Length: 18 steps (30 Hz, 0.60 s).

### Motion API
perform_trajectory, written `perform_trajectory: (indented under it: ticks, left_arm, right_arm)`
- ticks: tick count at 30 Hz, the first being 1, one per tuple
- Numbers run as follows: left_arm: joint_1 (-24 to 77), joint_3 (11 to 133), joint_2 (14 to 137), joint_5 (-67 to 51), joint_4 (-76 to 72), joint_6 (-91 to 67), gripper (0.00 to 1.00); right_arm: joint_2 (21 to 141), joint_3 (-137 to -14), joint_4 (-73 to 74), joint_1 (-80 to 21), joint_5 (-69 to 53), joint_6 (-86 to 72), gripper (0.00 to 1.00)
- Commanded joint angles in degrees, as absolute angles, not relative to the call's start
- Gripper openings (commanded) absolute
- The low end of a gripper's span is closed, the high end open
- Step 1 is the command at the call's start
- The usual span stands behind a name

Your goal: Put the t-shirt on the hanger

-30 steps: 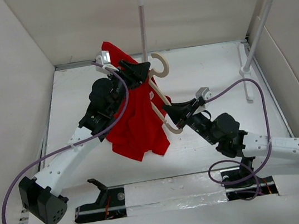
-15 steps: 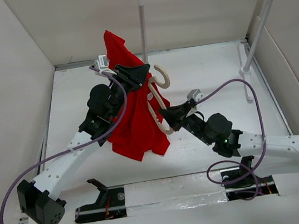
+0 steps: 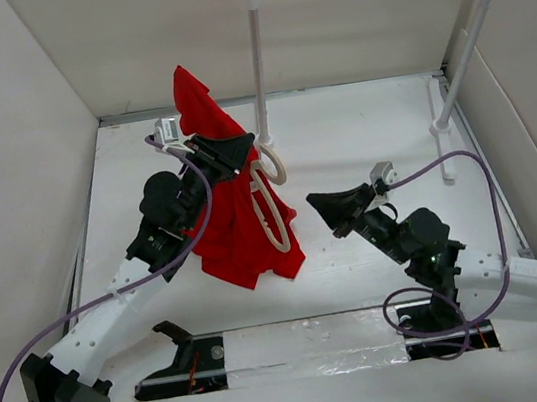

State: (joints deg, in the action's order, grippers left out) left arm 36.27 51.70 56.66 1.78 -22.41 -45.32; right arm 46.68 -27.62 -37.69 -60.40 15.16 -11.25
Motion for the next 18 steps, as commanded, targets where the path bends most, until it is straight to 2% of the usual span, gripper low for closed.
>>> perform_trajectory:
  ticks: [1, 3, 6, 7, 8, 9, 10, 13, 18]
  left_arm:
    - [36.30, 52.21, 53.35, -1.56, -27.95, -45.52, 0.00]
    - [36.30, 52.47, 52.82, -2.02, -27.86, -45.62, 0.00]
    - [36.30, 52.91, 51.95, -1.85, -26.19, -45.09, 0.00]
    - [36.30, 52.65, 51.51, -2.02, -26.10, -45.09, 0.00]
    - [36.30, 52.30, 50.98, -1.85, -26.02, -45.17, 0.00]
    - [36.30, 52.21, 50.72, -1.85, -25.93, -45.09, 0.00]
    - [36.30, 52.29, 50.63, -1.85, -25.75, -45.09, 0.00]
    - [36.30, 52.65, 50.54, -1.84, -24.53, -44.65, 0.00]
    - [36.30, 52.03, 49.66, -1.67, -24.44, -44.83, 0.00]
  right_arm:
    - [47.80, -25.05, -35.77, -56.53, 9.70, -11.87, 0.00]
    - [52.37, -25.48, -35.60, -52.83, 5.64, -11.25, 0.00]
    - [58.42, -26.89, -34.98, -50.63, -2.34, -9.58, 0.34]
    - [59.58, -27.16, -34.98, -50.63, -4.20, -8.80, 0.49]
    - [61.85, -27.94, -34.81, -50.63, -5.35, -8.44, 0.60]
    - [62.92, -28.38, -34.37, -50.63, -5.36, -7.74, 0.60]
    - [63.89, -29.00, -34.10, -50.63, -5.54, -6.95, 0.69]
    - [67.92, -31.46, -34.10, -50.63, -5.01, -5.63, 0.79]
    - [71.72, -34.45, -36.64, -50.10, -3.96, -2.55, 0.80]
